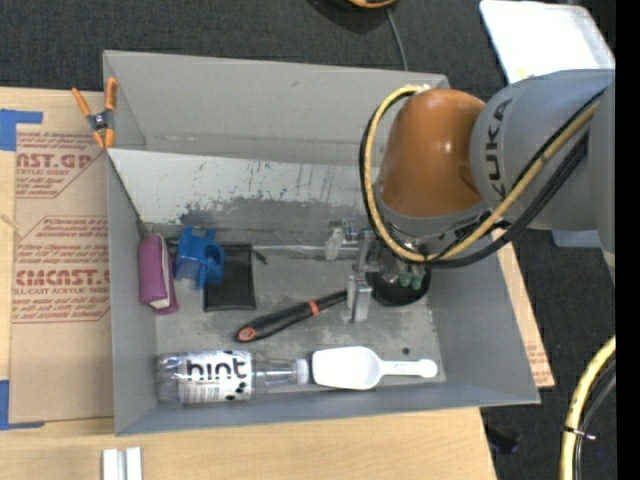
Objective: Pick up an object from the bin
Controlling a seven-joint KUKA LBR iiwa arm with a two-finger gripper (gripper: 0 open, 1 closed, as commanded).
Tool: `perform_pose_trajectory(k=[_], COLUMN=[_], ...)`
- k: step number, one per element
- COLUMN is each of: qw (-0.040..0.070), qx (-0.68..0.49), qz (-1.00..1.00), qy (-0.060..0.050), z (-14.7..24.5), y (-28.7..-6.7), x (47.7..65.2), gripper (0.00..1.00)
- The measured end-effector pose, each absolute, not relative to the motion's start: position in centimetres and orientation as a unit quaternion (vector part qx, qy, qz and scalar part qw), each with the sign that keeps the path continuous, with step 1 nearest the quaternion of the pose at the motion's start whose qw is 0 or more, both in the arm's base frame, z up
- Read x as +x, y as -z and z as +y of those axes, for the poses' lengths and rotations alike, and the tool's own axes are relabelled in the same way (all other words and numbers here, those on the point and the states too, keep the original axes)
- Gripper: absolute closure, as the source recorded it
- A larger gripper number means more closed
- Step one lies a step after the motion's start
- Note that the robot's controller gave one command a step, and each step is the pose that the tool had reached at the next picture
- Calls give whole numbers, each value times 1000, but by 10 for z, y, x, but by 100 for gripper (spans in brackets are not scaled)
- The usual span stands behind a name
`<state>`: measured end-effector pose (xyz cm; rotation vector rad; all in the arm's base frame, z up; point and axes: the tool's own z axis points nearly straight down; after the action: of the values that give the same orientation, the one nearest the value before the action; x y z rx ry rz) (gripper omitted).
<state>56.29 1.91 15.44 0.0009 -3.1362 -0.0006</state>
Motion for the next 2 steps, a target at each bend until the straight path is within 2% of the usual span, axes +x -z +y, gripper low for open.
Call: perform_pose_trajectory(k=[1, 2], qw=[-1, -2], qx=[0, 12], qz=[-1000, -1000], qy=[0, 0], z=[19, -55], y=[-158, -68], x=[565, 590], gripper=[0, 0])
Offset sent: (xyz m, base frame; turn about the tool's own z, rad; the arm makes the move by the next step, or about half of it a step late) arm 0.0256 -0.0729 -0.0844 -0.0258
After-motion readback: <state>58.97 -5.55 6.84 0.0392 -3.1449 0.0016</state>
